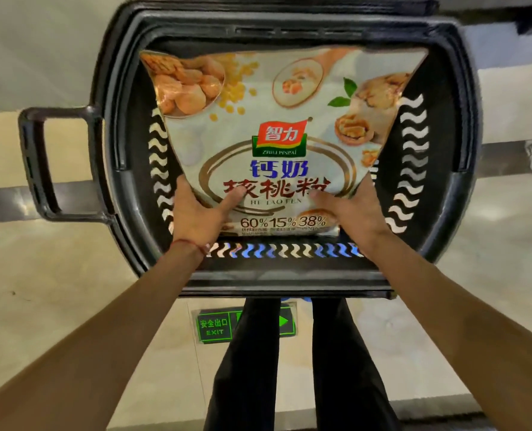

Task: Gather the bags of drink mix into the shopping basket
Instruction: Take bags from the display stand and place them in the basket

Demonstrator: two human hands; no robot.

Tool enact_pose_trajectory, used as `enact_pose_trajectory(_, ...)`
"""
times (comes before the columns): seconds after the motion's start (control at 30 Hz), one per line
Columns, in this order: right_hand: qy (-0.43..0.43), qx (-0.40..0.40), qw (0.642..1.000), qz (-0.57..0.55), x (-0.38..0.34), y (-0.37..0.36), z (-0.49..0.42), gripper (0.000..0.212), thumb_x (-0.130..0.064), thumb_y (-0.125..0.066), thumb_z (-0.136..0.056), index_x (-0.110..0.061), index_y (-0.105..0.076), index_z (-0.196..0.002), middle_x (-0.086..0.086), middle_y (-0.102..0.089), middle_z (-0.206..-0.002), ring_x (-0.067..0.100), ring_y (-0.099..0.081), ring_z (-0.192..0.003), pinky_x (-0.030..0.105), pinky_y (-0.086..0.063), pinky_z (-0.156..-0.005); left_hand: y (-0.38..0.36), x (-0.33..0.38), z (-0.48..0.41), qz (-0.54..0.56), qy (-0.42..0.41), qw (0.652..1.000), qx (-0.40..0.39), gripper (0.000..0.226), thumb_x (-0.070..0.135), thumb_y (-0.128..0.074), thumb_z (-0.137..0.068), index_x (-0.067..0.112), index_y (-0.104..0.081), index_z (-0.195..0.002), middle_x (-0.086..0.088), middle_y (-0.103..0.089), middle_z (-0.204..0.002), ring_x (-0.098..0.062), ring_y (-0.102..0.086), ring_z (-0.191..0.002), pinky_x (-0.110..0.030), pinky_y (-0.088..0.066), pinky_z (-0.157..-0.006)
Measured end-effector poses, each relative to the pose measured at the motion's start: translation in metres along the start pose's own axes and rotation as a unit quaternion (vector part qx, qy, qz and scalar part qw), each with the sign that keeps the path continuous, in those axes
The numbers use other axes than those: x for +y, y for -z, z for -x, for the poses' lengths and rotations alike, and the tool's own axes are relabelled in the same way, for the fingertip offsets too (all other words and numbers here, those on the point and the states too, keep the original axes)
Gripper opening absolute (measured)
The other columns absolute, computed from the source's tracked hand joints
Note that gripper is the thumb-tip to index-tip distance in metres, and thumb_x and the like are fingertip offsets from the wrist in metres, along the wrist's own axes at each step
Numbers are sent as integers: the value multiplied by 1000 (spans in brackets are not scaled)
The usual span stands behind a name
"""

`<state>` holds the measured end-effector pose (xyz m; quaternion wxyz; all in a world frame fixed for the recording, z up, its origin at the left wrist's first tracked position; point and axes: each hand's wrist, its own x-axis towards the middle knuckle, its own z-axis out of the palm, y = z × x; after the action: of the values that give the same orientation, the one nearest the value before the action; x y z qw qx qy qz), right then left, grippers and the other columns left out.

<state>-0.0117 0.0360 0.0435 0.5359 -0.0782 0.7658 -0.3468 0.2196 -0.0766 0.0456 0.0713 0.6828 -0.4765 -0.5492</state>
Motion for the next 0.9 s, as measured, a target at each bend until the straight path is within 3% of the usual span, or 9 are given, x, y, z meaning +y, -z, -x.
enact_pose_trajectory(0.1,-4,-15,1000,-23,0,3,5,69,-8,-86,-81,-16,-49,-138,3,-73,-125,18,-71,-115,46,-60,-97,-7,2,8,11,8,1000,7,64,33,-85,-77,32,-41,-123,20,-63,-109,14,-59,-96,-7,-47,-78)
enact_pose_trajectory(0.3,-15,-48,999,6,-23,11,30,50,-11,-80,-89,-17,-60,-134,-2,-76,-120,13,-72,-113,45,-56,-104,-10,26,40,34,9,999,35,59,33,-85,-77,29,-45,-119,12,-69,-112,-3,-67,-103,-30,-56,-91)
enact_pose_trajectory(0.37,-20,-48,999,5,-37,15,40,50,-12,-82,-87,-18,-61,-132,-2,-77,-118,15,-73,-111,47,-56,-104,-7,38,53,38,13,999,36,56,36,-83,-80,28,-45,-120,8,-70,-112,-9,-69,-101,-30,-60,-83)
enact_pose_trajectory(0.47,-13,-54,998,22,-54,25,57,49,-11,-82,-86,-18,-61,-129,0,-77,-119,18,-73,-112,50,-56,-102,0,55,72,55,14,998,33,50,35,-80,-83,29,-45,-118,7,-69,-111,-10,-70,-97,-18,-57,-63)
enact_pose_trajectory(0.63,12,-56,998,37,-80,45,103,48,-12,-82,-87,-17,-62,-130,2,-76,-120,20,-74,-108,51,-60,-96,15,83,114,78,-1,996,36,43,33,-82,-82,39,-48,-108,13,-70,-107,-5,-71,-96,-25,-61,-75)
enact_pose_trajectory(0.77,35,-57,997,29,-108,68,153,50,-11,-83,-86,-16,-63,-131,3,-77,-118,21,-76,-105,47,-63,-90,35,114,157,100,-10,995,24,48,33,-82,-83,25,-52,-120,5,-71,-109,-3,-72,-89,-20,-58,-61)
enact_pose_trajectory(0.83,47,-52,997,18,-125,81,183,48,-7,-81,-87,-15,-63,-131,0,-78,-115,17,-77,-101,38,-65,-83,49,132,179,102,-19,995,13,57,37,-83,-81,20,-54,-127,2,-72,-111,-6,-73,-89,-23,-59,-61)
enact_pose_trajectory(0.9,57,-49,997,3,-140,94,213,48,-6,-80,-88,-14,-63,-131,1,-78,-116,18,-77,-102,35,-65,-79,63,150,201,102,-23,994,14,58,36,-83,-80,20,-55,-128,5,-72,-111,1,-72,-84,-17,-57,-59)
